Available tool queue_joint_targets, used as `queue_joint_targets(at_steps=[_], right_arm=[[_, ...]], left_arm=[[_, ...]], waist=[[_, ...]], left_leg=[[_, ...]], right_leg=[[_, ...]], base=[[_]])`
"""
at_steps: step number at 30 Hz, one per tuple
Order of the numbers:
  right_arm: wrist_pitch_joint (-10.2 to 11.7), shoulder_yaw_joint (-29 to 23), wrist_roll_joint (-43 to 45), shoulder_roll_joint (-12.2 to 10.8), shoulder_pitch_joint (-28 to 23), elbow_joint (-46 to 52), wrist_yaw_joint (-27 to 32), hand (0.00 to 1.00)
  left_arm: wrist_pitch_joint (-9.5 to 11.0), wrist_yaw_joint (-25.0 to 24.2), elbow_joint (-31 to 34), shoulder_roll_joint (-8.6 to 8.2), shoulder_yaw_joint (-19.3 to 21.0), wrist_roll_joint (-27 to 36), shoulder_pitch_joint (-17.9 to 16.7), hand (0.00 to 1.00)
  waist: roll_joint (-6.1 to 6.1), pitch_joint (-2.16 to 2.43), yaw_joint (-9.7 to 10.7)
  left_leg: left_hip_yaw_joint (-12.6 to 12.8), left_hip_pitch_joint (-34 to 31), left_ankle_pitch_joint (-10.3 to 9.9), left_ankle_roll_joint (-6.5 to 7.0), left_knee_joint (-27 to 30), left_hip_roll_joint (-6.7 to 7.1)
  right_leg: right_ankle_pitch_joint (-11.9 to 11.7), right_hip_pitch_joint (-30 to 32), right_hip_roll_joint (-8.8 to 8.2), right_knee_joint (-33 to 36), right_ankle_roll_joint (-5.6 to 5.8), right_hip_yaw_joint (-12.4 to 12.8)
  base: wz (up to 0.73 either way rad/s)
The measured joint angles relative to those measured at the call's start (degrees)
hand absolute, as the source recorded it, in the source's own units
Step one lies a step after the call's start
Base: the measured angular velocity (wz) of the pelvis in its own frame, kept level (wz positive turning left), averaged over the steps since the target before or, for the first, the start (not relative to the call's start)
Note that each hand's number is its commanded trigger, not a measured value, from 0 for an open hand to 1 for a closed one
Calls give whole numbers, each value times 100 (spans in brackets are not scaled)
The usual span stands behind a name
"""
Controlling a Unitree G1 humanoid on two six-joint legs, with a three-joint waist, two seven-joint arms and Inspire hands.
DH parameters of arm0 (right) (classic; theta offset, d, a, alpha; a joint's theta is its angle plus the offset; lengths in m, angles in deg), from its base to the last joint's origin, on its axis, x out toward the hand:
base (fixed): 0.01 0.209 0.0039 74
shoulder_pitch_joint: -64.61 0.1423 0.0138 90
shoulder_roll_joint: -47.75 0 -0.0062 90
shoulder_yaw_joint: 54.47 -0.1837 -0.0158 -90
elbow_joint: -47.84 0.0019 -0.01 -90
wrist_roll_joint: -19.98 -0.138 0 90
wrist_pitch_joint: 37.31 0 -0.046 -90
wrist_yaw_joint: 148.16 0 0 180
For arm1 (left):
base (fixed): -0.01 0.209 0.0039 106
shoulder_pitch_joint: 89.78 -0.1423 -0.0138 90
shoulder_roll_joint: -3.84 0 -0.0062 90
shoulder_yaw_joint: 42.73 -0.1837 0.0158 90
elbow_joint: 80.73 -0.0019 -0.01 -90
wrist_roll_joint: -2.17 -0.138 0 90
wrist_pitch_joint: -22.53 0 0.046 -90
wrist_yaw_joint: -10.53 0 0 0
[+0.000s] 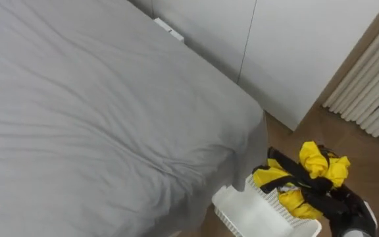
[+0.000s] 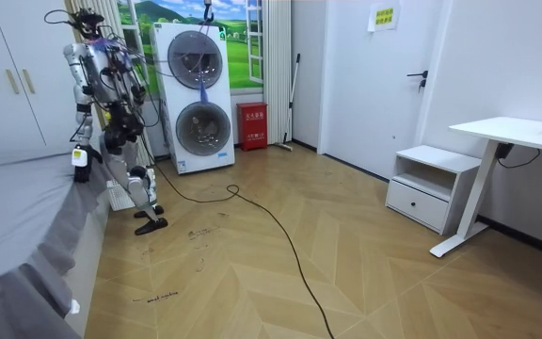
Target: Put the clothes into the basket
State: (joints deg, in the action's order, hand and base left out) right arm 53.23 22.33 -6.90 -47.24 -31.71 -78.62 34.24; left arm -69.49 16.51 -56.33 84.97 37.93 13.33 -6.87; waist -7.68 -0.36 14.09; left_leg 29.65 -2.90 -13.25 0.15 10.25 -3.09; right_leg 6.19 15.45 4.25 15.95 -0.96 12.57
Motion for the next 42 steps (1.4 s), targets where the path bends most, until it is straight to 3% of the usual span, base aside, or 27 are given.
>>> queue_joint_targets(at_steps=[2, 6, 11, 18, 24, 25, 26, 27, 42], right_arm=[[41, 23, 8, -1, 199, -414, 1, 100], [183, 149, -68, 15, 655, -1133, 11, 100], [315, 314, -297, 71, 1182, -1823, -7, 100], [376, 309, -492, 335, 1491, -2218, 23, 100], [448, 312, -614, 429, 1631, -2412, 191, 100], [450, 314, -633, 429, 1650, -2427, 191, 93], [498, 315, -657, 429, 1703, -2534, 182, 7], [512, 307, -659, 433, 1742, -2636, 188, 0], [517, 284, -800, 512, 1821, -3240, -4, 0]], left_arm=[[71, -33, -11, -11, -47, 10, 72, 0], [243, -48, -13, -15, -115, 242, 265, 0], [501, -47, -37, -55, -421, 677, 336, 0], [512, -48, -131, -69, -452, 682, 339, 0], [534, -47, -124, -44, -462, 735, 429, 0], [534, -47, -129, -40, -479, 734, 439, 0], [535, -47, -133, -28, -509, 734, 453, 0], [551, -47, -134, -22, -518, 734, 483, 0], [625, -48, -139, 83, -666, 734, 505, 0]], waist=[[-90, 11, -23], [-224, -11, -175], [-217, -19, -232], [-203, -28, -383], [-139, -70, -526], [-138, -70, -526], [-132, -71, -515], [-126, -71, -513], [-132, -58, -507]], left_leg=[[-26, -191, 12, 20, 70, 18], [-162, -518, 82, 123, 101, 95], [-337, -754, 220, 197, 103, 185], [-645, -1046, 354, 298, 40, 287], [-818, -1156, 363, 314, 34, 315], [-841, -1164, 363, 314, 33, 316], [-875, -1174, 363, 314, 33, 324], [-908, -1186, 363, 315, 32, 333], [-930, -1183, 366, 319, 36, 384]], right_leg=[[22, 230, -14, 124, 3, 1], [41, 667, -61, 406, 4, -31], [47, 878, -182, 501, 32, -168], [49, 1096, -404, 583, 63, -495], [71, 1112, -440, 556, 90, -646], [77, 1112, -445, 554, 91, -656], [96, 1112, -490, 558, 93, -687], [113, 1111, -507, 560, 93, -732], [201, 1132, -522, 582, 117, -746]], base=[[2], [7], [20], [28], [17], [12], [16], [17], [1]])
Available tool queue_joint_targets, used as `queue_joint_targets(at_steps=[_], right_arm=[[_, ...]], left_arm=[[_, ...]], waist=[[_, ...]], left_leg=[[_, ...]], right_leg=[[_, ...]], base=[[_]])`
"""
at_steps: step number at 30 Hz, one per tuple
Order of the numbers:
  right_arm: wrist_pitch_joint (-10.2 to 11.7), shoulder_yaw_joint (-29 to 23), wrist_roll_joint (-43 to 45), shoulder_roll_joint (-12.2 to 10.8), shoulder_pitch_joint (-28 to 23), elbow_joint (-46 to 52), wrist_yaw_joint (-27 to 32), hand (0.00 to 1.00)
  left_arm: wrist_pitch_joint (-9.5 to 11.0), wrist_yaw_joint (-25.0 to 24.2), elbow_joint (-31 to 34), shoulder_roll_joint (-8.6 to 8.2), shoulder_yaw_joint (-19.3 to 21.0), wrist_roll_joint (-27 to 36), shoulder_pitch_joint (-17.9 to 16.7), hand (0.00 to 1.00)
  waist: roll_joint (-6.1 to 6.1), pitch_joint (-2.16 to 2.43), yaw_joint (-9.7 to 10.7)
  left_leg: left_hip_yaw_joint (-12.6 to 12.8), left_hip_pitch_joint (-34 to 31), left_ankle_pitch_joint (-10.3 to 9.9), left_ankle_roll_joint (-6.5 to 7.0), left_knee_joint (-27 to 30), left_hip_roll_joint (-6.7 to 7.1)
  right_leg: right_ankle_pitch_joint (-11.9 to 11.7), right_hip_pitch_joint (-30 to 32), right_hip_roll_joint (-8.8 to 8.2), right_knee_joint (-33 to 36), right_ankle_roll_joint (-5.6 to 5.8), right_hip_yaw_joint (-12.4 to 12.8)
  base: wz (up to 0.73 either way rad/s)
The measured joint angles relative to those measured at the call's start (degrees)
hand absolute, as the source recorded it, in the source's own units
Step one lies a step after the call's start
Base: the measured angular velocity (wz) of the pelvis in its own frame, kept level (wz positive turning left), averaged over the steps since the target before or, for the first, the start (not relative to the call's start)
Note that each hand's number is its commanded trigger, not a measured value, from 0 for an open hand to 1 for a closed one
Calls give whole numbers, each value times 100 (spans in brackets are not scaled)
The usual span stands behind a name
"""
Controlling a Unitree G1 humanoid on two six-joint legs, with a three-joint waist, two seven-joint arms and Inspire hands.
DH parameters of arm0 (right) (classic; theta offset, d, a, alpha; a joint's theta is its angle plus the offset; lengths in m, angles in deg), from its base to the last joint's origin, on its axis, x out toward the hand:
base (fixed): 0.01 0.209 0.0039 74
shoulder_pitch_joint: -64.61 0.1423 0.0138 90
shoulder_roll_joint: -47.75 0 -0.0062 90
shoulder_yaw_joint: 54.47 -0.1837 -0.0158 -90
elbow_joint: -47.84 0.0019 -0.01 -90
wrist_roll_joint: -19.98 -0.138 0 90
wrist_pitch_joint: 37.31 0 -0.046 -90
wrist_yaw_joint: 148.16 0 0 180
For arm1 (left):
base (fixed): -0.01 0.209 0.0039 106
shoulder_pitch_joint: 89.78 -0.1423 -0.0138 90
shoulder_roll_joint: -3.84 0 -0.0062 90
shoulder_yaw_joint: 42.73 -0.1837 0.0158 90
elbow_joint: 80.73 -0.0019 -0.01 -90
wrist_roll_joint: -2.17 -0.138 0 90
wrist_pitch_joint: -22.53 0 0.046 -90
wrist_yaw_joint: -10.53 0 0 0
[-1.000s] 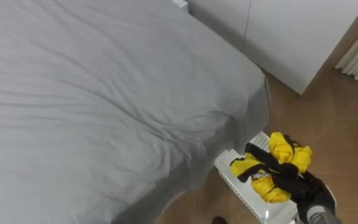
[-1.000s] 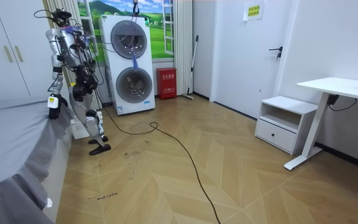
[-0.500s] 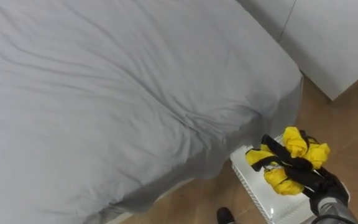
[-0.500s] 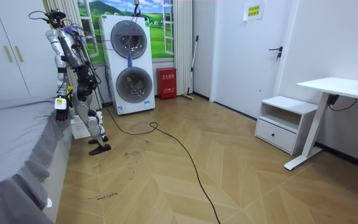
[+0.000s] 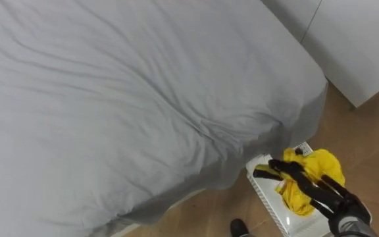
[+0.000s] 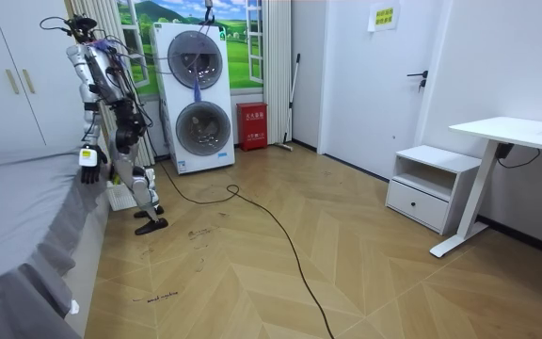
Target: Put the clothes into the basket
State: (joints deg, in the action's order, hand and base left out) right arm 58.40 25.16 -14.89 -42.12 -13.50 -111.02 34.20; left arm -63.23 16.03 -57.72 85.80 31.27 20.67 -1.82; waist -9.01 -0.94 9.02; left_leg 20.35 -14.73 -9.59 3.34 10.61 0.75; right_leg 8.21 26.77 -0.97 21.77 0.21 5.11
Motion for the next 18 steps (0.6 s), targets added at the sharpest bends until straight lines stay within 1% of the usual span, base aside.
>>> queue_joint_targets(at_steps=[4, 7, 9, 13, 18], right_arm=[[0, -11, -116, 0, -22, 1, 0, 0], [7, -104, -119, 1, -40, 3, 0, 0], [53, -223, -126, 1, -78, 3, -3, 0], [67, -229, -133, 2, -107, 2, -6, 0], [71, -230, -118, 2, -258, -8, -73, 0]], left_arm=[[-1, 0, 0, 0, -3, -1, -1, 0], [-2, -1, 1, -1, 3, -1, -21, 0], [-2, -1, 2, 1, 7, -1, -27, 0], [-2, -1, 3, 1, 8, -1, -65, 0], [0, -7, 0, -3, 8, -2, -161, 0]], waist=[[-7, 4, 1], [-20, 13, 0], [-30, 20, -9], [-31, 21, 2], [-29, 20, 1]], left_leg=[[7, 14, 0, 0, 1, -2], [6, 33, 0, 0, 1, -5], [5, 34, 0, 0, 1, -5], [5, 41, 0, 0, 1, -6], [6, 93, 0, 0, -3, -5]], right_leg=[[-1, -22, -2, 0, -6, -32], [-1, -45, -3, 1, -10, -48], [-3, -50, -6, 4, -13, -63], [-9, -56, -2, 7, -20, -66], [-10, -115, 2, -9, -23, -63]], base=[[2], [1], [2], [0], [0]])
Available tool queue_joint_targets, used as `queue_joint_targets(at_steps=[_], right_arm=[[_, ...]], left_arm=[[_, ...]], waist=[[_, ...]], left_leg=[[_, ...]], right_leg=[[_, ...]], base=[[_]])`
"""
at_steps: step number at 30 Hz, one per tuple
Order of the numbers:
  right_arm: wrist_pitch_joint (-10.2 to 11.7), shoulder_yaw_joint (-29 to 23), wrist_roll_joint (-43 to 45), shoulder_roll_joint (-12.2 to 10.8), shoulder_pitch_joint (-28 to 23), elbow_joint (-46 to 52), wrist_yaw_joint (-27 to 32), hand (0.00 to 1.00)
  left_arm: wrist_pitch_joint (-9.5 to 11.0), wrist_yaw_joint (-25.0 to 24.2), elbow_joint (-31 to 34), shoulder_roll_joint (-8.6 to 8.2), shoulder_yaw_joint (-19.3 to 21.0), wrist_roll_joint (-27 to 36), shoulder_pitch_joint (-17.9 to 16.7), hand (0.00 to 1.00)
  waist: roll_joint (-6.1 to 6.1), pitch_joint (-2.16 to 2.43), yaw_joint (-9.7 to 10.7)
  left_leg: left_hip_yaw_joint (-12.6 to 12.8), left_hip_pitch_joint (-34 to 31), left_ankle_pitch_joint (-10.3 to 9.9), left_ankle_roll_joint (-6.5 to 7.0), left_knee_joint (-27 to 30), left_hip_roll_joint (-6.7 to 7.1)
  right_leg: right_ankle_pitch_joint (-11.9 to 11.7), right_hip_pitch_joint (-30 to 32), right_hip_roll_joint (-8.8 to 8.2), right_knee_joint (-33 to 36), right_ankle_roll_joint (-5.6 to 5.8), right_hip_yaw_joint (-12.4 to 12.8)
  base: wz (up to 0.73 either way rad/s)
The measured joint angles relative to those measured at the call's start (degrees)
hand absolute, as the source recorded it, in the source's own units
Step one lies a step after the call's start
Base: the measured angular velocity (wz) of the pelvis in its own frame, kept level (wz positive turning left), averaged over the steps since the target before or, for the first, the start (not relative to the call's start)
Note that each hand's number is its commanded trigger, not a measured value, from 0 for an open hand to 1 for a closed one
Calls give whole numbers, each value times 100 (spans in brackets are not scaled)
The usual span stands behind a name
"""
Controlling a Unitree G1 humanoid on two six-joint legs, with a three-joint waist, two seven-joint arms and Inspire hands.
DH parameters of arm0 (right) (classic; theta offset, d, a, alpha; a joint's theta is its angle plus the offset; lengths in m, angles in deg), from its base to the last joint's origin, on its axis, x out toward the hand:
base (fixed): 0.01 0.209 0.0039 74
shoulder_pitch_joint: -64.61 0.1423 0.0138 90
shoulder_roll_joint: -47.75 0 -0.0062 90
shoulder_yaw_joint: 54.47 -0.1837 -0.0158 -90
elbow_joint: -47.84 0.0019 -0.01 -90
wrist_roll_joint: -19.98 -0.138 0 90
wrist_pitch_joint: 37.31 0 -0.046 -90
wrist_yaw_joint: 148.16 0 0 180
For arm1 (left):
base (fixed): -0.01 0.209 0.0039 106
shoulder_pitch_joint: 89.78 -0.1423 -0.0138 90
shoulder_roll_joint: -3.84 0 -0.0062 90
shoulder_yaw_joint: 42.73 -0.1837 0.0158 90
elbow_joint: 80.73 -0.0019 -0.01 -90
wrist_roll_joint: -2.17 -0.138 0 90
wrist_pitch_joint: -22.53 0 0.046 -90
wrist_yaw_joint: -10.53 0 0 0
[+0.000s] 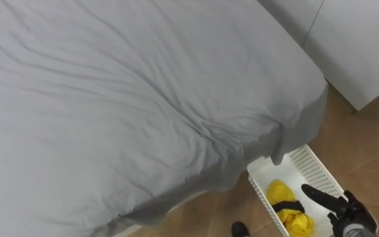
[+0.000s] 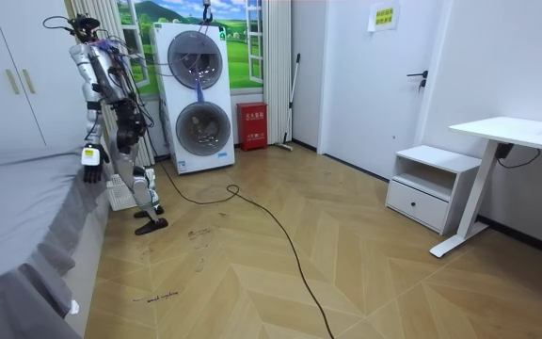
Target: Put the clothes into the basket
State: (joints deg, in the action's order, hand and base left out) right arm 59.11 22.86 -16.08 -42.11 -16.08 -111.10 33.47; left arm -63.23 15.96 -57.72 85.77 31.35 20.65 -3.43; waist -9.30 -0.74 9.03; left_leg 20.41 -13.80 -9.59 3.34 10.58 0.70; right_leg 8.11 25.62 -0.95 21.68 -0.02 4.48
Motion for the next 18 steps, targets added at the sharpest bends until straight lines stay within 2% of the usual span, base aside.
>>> queue_joint_targets(at_steps=[4, 8, 11, 13, 15, 16, 18], right_arm=[[0, 20, -30, -6, -225, -25, -122, 0], [-4, 15, -29, -133, -607, -163, -188, 0], [-25, 17, 10, -272, -941, -243, -215, 0], [-35, 41, -12, -384, -1197, -248, -313, 0], [-97, 146, -152, -555, -1517, -290, -435, 0], [-130, 163, -193, -599, -1542, -346, -449, 0], [-233, 205, -195, -803, -1584, -499, -522, 0]], left_arm=[[1, -13, -2, -4, 3, -3, -130, 0], [12, -13, 23, -11, 65, -73, -212, 0], [53, 10, 86, -41, 278, -291, -350, 0], [59, 27, 160, -39, 354, -342, -497, 0], [67, 33, 268, -46, 530, -430, -625, 0], [66, 33, 263, -62, 598, -460, -634, 0], [64, 34, 260, -108, 828, -555, -673, 0]], waist=[[27, -17, -5], [129, -35, 4], [224, -11, 6], [317, 29, 9], [477, 72, -13], [524, 75, -22], [692, 70, -118]], left_leg=[[-40, 304, 0, -2, -111, -7], [-200, 541, -3, -5, -150, -5], [-406, 760, -5, -9, -206, -5], [-553, 912, -16, -27, -232, -11], [-752, 1139, -25, -42, -256, -8], [-793, 1206, -25, -42, -284, -9], [-898, 1399, -43, -59, -318, -33]], right_leg=[[61, -279, 4, -22, 0, -23], [113, -621, -50, -102, -2, -216], [145, -952, -75, -236, 2, -405], [151, -1207, -76, -355, 1, -534], [147, -1607, -83, -578, 0, -745], [146, -1692, -81, -631, 0, -776], [142, -1934, -55, -774, 8, -799]], base=[[2], [25], [31], [36], [48], [34], [16]])
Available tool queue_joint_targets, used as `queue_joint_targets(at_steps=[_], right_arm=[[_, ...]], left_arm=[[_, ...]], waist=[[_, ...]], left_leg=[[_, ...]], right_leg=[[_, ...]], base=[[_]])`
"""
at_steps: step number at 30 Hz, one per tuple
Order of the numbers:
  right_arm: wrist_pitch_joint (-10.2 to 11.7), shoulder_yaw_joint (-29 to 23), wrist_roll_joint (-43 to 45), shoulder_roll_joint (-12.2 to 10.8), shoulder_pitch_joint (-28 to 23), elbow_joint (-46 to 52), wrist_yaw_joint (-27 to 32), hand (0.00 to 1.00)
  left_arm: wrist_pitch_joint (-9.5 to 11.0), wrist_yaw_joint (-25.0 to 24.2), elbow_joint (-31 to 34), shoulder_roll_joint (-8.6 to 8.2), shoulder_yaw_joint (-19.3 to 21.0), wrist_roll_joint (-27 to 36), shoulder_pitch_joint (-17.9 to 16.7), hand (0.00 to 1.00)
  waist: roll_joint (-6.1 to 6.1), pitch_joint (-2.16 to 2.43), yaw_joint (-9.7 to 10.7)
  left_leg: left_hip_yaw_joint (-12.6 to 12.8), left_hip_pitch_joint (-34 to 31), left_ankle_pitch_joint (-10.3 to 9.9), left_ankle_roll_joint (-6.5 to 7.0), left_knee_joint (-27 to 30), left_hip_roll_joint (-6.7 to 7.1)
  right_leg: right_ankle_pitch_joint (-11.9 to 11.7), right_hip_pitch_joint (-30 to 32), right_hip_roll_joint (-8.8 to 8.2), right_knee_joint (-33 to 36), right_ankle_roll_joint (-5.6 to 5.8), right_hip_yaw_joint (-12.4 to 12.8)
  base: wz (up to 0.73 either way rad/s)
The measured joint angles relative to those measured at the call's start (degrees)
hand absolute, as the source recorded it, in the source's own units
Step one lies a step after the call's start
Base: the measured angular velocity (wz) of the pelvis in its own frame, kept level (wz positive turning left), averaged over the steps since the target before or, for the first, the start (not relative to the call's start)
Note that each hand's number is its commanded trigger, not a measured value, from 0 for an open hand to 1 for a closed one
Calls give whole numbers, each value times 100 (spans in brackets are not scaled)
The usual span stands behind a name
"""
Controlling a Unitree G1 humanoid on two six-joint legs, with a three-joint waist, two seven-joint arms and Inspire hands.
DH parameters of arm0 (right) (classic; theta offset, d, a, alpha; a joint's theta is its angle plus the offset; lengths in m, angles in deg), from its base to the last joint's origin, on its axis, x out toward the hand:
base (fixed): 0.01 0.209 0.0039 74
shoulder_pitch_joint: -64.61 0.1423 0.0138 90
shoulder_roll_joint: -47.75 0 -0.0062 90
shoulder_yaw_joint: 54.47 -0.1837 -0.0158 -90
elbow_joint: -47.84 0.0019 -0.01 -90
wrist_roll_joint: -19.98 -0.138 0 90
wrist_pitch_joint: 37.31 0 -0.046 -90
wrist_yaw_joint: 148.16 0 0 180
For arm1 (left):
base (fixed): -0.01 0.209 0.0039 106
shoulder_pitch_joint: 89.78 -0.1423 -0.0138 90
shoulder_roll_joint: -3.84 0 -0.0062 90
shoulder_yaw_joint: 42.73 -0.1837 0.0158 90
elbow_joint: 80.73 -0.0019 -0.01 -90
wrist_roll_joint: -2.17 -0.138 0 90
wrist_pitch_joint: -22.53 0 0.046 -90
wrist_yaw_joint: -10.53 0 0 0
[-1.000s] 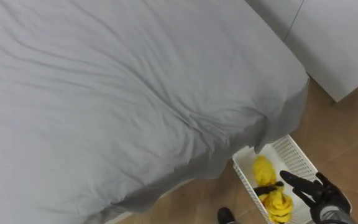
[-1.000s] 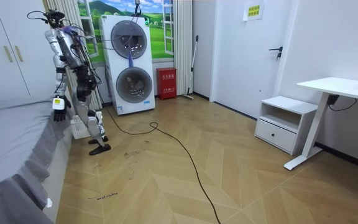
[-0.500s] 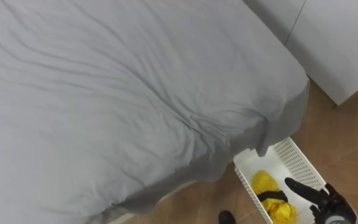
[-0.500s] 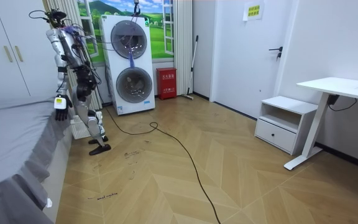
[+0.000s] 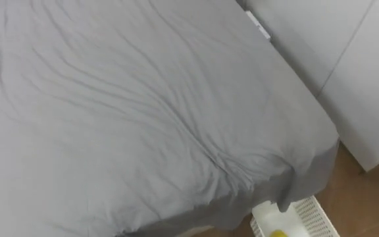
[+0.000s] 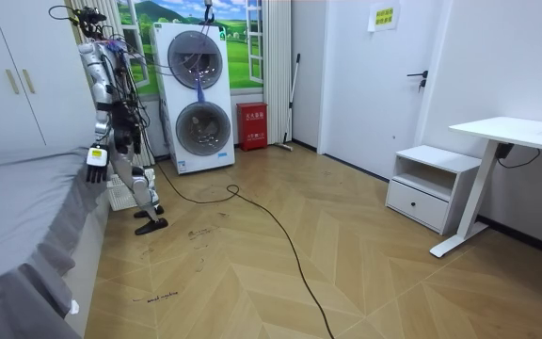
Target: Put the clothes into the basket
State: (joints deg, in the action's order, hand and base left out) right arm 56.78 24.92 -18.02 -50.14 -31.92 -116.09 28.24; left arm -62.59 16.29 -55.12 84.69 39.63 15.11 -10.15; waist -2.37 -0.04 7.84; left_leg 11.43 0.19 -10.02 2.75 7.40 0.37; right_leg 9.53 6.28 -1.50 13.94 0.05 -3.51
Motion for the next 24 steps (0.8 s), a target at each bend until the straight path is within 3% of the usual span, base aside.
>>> queue_joint_targets(at_steps=[2, 7, 8, 14, 15, 18, 24], right_arm=[[-64, 104, 21, -86, -37, -37, -118, 0], [-241, 540, 521, -100, 14, -176, -280, 0], [-238, 602, 690, -89, 21, -173, -273, 0], [-286, 1075, 1300, -59, 222, -151, -173, 0], [-295, 1219, 1379, -61, 302, -154, -152, 0], [-292, 1589, 1642, -47, 461, -152, -130, 0], [-288, 1853, 2292, 11, 615, -158, -121, 0]], left_arm=[[-3, 3, 1, -32, 100, -35, -15, 0], [-74, 5, -12, -44, 194, -429, 83, 0], [-76, 6, -19, -43, 214, -499, 84, 0], [-84, 32, 2, -44, 402, -868, 209, 0], [-84, 32, 2, -45, 399, -875, 230, 0], [-89, 33, -25, -43, 345, -976, 343, 0], [-89, 32, -49, -72, 302, -1596, 515, 0]], waist=[[91, 3, -31], [176, -4, -69], [192, -22, -109], [365, -22, -347], [405, -62, -367], [473, -66, -483], [478, -65, -688]], left_leg=[[-84, 70, -20, 7, -1, 4], [-291, 179, -58, 43, -7, 37], [-297, 203, -73, 47, -9, 41], [-432, 225, -92, 32, -1, 39], [-484, 236, -94, 29, 3, 41], [-573, 221, -96, 25, 16, 46], [-699, 250, -105, 13, 16, 40]], right_leg=[[-14, -170, -12, -131, 19, -107], [-49, -538, -40, -334, 72, -271], [-45, -571, -44, -345, 78, -283], [-34, -696, -51, -436, 71, -461], [-30, -739, -53, -460, 70, -511], [-32, -770, -53, -530, 68, -588], [-32, -869, -50, -531, 68, -684]], base=[[21], [23], [0], [12], [18], [16], [11]])
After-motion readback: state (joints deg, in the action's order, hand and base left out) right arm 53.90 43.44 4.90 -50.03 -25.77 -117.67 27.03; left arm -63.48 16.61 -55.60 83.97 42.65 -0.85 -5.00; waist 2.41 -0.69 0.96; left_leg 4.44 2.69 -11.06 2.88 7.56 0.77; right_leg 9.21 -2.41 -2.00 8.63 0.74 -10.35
